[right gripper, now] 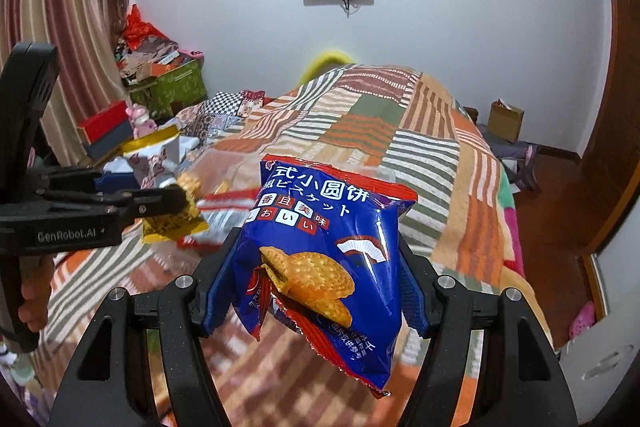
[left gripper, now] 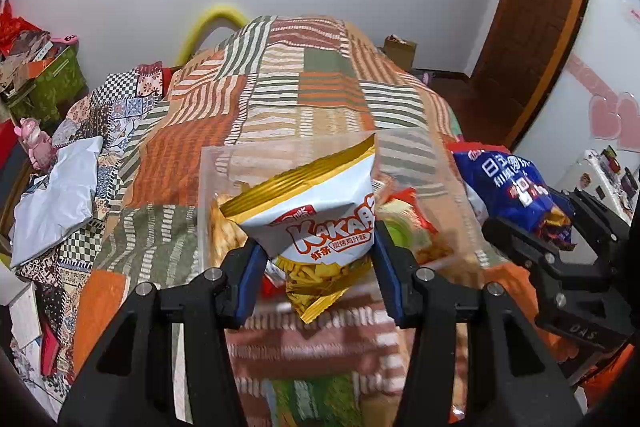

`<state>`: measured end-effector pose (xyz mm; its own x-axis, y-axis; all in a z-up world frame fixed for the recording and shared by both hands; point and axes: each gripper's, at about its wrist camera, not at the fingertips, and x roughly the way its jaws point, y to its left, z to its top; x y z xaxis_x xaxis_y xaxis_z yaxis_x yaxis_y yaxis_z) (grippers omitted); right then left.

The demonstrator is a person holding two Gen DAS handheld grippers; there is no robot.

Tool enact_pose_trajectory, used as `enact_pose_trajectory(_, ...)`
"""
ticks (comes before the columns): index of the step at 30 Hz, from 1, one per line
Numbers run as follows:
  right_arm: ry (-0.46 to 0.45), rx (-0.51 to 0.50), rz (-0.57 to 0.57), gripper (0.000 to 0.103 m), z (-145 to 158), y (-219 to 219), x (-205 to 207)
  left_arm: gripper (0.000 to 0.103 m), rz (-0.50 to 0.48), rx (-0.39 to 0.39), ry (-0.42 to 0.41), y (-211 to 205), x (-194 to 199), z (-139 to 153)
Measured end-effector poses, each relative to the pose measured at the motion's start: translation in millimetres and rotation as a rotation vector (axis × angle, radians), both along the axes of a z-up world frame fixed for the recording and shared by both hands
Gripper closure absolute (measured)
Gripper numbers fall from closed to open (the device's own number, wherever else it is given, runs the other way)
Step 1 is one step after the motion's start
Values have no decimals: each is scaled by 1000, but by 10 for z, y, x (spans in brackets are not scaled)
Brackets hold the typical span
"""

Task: Organize snacks
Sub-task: 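Carry both held bags into the clear box and open both grippers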

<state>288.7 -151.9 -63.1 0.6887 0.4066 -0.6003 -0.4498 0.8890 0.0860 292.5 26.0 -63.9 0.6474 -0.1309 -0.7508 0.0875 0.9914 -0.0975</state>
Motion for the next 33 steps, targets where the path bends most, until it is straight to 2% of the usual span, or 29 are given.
enact_pose_trajectory(9,77,-23,0,38,-254,234,422,53,27,-4,52,137,411,-334)
enact_pose_trajectory(20,146,-64,-5,34,-416,311,627,50,31,-14,30,118,543,-418)
enact_pose_trajectory(24,126,-78,-11,28,-372,274,570,50,39,-54,46,159,541,-408)
enact_pose_trajectory(30,88,-56,14,25,-133,234,378,50,25,-56,35,145,382,-276)
enact_pose_trajectory(33,58,-48,20,24,-5,216,228,43,24,-54,15,149,245,-165)
